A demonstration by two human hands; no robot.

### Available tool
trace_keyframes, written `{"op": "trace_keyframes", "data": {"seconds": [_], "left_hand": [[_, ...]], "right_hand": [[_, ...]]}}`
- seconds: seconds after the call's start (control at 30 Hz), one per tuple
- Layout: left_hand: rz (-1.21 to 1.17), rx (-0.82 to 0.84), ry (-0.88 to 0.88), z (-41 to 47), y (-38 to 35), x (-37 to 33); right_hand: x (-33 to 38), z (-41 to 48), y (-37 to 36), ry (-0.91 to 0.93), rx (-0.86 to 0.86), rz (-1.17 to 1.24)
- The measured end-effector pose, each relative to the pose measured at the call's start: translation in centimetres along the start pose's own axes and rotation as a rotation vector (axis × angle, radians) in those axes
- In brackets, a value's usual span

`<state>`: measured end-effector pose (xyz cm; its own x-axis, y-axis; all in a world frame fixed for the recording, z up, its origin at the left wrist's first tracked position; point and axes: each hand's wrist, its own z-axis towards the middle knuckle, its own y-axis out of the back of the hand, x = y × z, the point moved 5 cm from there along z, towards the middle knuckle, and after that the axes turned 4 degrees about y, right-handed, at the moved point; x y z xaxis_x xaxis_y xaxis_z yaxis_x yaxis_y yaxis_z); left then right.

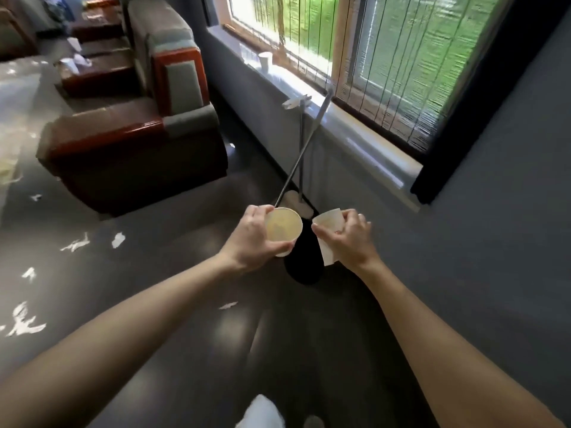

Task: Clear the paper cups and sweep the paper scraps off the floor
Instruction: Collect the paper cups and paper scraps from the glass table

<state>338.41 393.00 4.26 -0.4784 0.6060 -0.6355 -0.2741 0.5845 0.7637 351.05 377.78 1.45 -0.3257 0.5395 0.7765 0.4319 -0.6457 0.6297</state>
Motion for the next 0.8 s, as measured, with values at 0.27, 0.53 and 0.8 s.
{"op": "trace_keyframes", "data": {"seconds": [0.27,0.53,0.8], "left_hand": [[-0.006,0.165,0.043,24.0,-4.8,7.5],[0.019,0.37,0.131,39.5,-15.7,16.3],[0.091,0.432,0.23,47.1,-29.4,25.2]], "right_hand": [[-6.5,20.0,-7.5,-0.299,-0.063,0.097],[-17.9,32.6,-17.2,-0.519,0.026,0.081],[-29.6,37.6,-29.9,-0.598,0.168,0.094]]}}
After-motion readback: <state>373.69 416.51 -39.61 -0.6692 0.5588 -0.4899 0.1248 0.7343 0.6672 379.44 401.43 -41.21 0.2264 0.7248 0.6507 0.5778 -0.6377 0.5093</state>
